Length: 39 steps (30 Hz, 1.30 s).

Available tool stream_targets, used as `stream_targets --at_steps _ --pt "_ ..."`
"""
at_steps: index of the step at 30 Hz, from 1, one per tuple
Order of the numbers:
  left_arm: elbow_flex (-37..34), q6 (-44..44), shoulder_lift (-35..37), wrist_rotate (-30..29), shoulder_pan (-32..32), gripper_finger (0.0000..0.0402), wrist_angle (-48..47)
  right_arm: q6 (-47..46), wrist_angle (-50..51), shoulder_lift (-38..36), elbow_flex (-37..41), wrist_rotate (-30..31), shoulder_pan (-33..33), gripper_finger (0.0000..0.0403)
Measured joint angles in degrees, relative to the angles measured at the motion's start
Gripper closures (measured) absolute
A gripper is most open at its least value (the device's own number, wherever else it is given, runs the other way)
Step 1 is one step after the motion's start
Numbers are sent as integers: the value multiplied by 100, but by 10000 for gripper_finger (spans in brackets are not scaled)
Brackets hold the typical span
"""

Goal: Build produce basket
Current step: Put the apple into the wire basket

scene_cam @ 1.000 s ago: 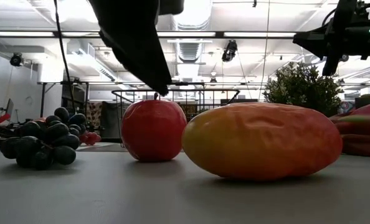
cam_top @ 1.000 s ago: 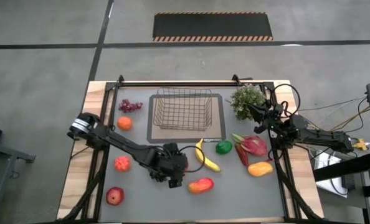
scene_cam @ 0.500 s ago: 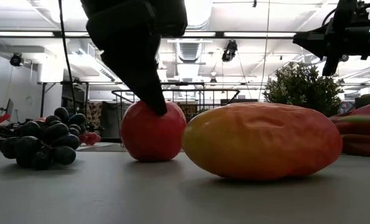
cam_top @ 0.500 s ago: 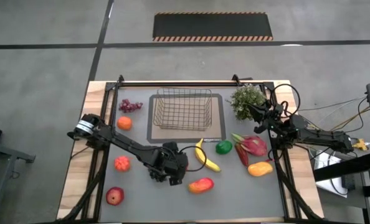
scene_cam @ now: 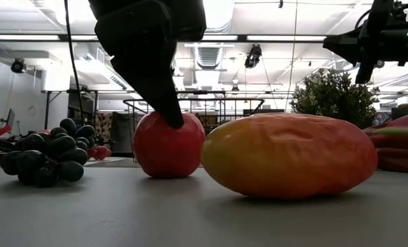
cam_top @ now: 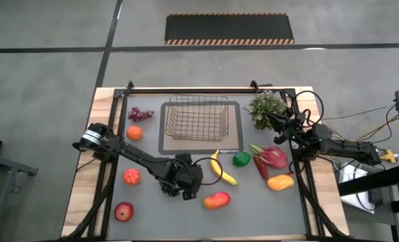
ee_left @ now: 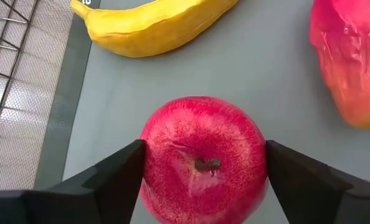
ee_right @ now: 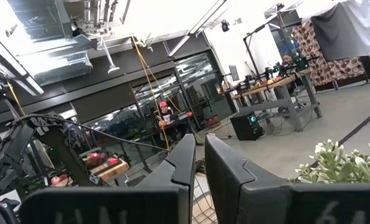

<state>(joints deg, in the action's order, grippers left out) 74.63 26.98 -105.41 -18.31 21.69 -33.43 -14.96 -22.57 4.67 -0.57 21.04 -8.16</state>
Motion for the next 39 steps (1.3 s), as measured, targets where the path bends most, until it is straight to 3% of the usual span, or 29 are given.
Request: stream_targets --at_steps 5,11,20,29,39 --pt "66 117 27 40 0 129 -74 0 3 0 0 0 0 376" --pt "824 -363 352 85 -227 131 -177 1 19 0 0 -1 0 376" --pt "2012 -1411 511 57 -1895 132 -927 2 55 0 1 0 0 376" --pt "1545 -919 503 201 -3813 133 -919 217 112 0 0 2 0 376" --pt "722 -628 496 282 -4124 133 -887 221 109 0 -1 3 0 376"
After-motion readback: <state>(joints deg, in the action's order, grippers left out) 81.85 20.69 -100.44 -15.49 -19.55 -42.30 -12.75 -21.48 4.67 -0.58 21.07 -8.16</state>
